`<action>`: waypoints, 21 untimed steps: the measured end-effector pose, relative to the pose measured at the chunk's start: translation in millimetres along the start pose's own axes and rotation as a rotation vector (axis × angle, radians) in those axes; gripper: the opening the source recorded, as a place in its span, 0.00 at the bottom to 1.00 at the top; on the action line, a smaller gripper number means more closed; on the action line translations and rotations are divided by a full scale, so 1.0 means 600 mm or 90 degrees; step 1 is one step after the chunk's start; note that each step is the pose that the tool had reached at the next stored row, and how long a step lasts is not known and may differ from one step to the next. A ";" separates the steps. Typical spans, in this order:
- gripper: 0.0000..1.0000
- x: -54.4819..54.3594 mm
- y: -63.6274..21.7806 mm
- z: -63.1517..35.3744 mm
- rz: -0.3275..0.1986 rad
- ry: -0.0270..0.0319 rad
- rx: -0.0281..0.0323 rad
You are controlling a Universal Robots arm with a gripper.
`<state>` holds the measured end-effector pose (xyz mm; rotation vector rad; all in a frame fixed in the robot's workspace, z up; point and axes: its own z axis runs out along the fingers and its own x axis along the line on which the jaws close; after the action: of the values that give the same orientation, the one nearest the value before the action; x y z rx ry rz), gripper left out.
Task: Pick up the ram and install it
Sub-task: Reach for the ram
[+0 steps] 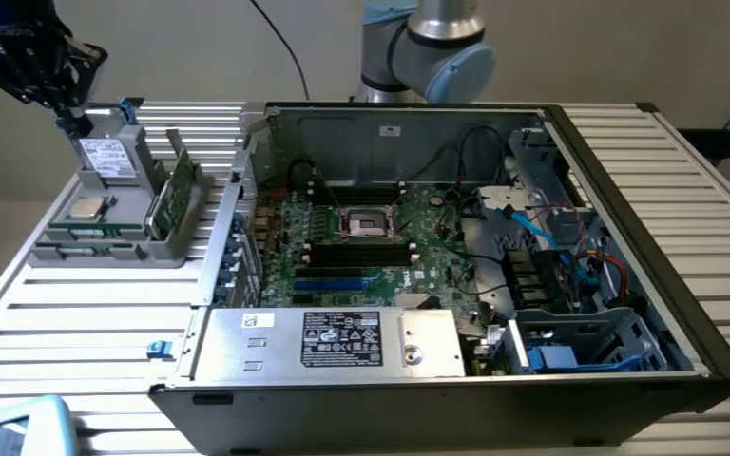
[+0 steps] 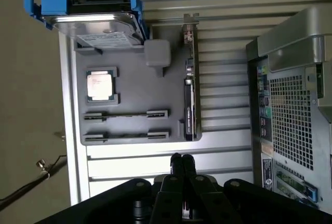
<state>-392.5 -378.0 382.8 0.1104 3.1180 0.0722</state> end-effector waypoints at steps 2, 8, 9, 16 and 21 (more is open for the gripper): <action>0.11 0.015 0.000 0.001 0.000 0.0000 0.0000; 0.11 0.061 -0.001 0.003 0.000 0.0000 0.0000; 0.11 0.068 0.000 0.003 0.000 0.0000 0.0000; 0.11 0.104 0.007 0.004 0.000 0.0000 0.0000; 0.11 0.107 0.006 0.004 0.000 0.0001 0.0000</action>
<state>-456.2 -369.4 379.5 0.1104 3.1182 0.0723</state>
